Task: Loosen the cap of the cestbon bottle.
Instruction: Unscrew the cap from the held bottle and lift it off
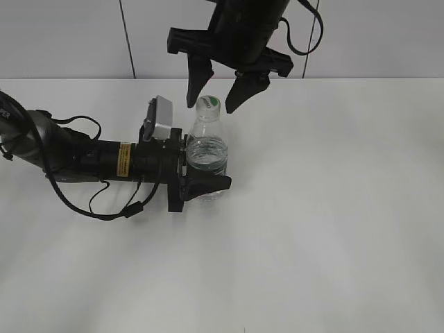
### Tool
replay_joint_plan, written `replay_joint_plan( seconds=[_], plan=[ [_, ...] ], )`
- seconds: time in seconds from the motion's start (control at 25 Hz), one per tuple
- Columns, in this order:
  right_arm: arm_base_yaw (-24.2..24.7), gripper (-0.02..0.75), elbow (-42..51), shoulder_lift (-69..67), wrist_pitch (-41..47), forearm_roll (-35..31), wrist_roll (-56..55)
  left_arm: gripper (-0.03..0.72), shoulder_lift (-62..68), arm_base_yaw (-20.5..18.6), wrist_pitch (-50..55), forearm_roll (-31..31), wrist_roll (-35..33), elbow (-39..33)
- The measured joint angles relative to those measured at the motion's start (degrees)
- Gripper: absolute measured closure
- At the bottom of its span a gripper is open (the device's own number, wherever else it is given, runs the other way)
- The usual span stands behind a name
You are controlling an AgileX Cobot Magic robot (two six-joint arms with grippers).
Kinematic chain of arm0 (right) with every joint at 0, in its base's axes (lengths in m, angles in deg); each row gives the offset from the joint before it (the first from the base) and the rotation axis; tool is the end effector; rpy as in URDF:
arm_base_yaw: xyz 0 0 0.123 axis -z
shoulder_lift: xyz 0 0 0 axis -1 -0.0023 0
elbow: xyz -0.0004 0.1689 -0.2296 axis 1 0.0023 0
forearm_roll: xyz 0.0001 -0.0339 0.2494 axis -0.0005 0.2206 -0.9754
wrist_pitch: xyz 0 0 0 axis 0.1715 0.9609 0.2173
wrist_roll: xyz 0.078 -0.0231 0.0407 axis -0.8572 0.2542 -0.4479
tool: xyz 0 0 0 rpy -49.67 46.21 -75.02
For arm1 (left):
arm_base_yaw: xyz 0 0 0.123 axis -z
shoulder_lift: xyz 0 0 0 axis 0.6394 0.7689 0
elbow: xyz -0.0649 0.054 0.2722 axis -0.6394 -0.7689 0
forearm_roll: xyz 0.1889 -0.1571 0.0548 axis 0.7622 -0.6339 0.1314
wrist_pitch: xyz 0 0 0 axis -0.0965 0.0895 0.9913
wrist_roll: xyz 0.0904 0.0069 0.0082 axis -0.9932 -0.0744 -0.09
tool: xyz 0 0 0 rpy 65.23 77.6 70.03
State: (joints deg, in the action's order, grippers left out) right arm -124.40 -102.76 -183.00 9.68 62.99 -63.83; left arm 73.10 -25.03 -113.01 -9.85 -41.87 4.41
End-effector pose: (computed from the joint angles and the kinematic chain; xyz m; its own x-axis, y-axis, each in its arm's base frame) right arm 0.3638 0.2807 0.2690 -0.9449 -0.2597 -0.1993 -0.3161 0.8823 0.3488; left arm 0.3706 -0.1839 0.0528 -0.0536 0.2271 -0.9724 0.9959 0.0836 -0.0354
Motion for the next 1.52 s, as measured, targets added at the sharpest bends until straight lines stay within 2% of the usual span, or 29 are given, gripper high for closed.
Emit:
replay_joint_plan(
  seconds=[1.52],
  plan=[
    [-1.2, 0.28, 0.0, -0.2, -0.2, 2.7, 1.5, 0.279, 0.0, 0.1, 0.0, 0.0, 0.0, 0.0]
  ],
)
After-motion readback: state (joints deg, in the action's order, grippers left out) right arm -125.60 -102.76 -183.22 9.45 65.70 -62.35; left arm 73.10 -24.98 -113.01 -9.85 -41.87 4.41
